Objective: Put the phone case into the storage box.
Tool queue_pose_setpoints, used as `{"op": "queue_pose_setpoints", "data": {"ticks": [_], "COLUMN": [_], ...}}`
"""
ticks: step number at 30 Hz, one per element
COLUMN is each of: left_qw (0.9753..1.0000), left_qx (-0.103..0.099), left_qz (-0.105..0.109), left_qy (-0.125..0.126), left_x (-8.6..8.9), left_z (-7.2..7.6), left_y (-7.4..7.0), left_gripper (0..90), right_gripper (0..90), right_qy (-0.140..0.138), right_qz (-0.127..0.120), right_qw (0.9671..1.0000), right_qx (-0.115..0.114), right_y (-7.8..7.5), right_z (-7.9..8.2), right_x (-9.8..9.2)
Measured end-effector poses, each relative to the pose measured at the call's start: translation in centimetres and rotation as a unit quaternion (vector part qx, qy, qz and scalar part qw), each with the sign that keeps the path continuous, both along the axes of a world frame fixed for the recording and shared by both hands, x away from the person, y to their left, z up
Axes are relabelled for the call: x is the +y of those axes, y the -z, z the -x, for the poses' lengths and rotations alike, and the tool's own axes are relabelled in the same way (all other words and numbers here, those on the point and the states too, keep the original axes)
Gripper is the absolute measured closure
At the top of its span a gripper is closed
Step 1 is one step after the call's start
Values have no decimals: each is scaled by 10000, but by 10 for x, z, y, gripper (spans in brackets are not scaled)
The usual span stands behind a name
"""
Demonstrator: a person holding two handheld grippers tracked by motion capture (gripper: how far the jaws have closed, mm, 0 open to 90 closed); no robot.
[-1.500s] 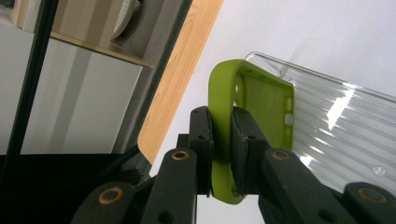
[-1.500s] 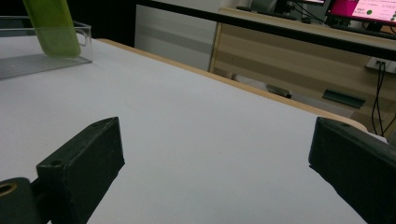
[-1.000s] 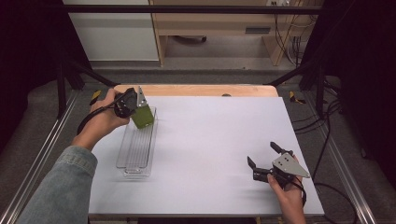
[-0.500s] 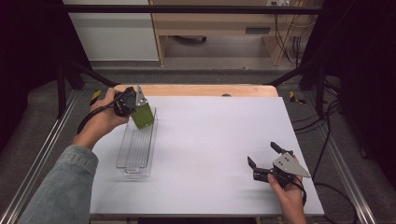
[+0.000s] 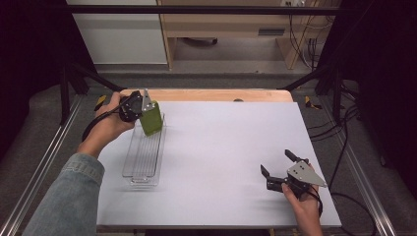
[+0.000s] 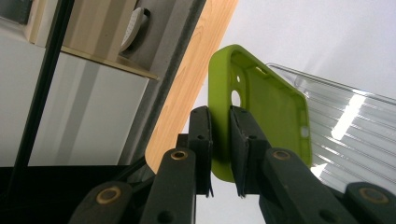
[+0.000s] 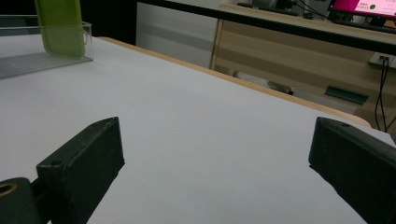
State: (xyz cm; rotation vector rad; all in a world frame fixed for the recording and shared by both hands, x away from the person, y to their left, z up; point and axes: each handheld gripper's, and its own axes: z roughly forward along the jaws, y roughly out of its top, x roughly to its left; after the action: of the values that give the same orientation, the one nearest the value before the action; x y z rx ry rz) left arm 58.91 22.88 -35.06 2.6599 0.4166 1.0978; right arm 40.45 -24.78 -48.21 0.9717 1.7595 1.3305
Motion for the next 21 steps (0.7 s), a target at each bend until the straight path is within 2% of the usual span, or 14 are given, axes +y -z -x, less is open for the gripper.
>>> {"op": "queue_pose_setpoints", "data": {"ticks": [10, 21], "left_qw": [9999, 9989], "left_qx": [-141, -307], "left_qz": [-62, -276], "left_qy": [64, 223], "left_x": [0, 0], "left_z": [1, -2], "left_y": [3, 5], "left_gripper": [796, 796], "right_gripper": [35, 35], "right_qy": [3, -4], "right_qz": [-3, 2], "right_qw": [10000, 10000], "right_qx": [9, 25], "right_y": [0, 0], "right_z": [0, 0], "right_x": [1, 1]}}
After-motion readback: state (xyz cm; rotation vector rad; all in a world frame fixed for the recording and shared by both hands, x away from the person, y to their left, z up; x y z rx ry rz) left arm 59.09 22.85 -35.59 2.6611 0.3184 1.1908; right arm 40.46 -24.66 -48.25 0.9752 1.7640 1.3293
